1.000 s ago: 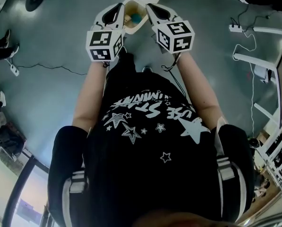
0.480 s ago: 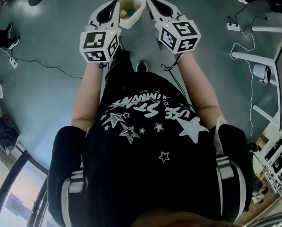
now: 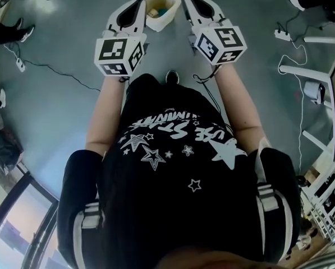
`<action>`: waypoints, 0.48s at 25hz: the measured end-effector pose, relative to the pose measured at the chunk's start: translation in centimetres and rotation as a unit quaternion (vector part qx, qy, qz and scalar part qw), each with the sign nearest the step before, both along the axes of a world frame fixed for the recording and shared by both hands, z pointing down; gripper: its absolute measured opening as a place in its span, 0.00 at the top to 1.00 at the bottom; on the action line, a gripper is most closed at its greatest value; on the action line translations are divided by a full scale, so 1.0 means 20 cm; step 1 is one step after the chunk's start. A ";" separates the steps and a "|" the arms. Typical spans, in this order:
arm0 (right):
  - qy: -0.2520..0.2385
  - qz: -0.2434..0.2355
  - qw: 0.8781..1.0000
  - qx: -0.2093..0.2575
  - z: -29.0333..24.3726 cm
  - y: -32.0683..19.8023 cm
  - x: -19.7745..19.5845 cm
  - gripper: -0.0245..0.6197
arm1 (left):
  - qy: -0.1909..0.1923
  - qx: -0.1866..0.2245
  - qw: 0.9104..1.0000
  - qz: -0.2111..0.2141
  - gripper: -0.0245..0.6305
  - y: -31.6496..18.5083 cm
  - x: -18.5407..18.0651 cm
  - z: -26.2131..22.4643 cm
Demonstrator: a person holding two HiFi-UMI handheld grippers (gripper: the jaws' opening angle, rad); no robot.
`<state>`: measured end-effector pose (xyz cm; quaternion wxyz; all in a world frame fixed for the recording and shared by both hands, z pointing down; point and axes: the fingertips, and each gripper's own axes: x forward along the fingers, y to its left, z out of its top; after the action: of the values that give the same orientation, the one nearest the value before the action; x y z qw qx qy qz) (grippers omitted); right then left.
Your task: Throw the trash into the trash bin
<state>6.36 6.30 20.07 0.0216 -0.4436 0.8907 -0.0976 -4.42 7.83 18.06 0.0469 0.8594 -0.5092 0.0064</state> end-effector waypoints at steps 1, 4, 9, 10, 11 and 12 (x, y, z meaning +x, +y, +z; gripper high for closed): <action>0.000 0.001 1.000 0.000 0.00 0.01 -0.01 0.95 | 0.002 0.000 1.000 0.000 0.95 0.01 -0.02 0.00; 0.008 0.006 1.000 -0.004 0.00 0.03 -0.06 0.95 | 0.008 -0.001 1.000 0.004 0.95 0.02 -0.08 -0.02; 0.036 0.018 0.999 -0.017 0.04 0.11 -0.13 0.95 | 0.014 -0.011 1.000 0.017 0.95 0.09 -0.12 0.01; 0.042 0.020 0.999 -0.017 0.05 0.13 -0.14 0.95 | 0.015 -0.013 1.000 0.019 0.95 0.11 -0.13 0.01; 0.046 0.023 0.999 -0.017 0.05 0.14 -0.16 0.95 | 0.015 -0.014 1.000 0.021 0.95 0.12 -0.14 0.01; 0.048 0.026 0.998 -0.018 0.06 0.15 -0.17 0.95 | 0.015 -0.015 1.000 0.022 0.95 0.13 -0.15 0.01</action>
<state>3.05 9.34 21.18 -0.0264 -0.4712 0.8768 -0.0920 -7.44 10.51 18.25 0.0672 0.8695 -0.4893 0.0025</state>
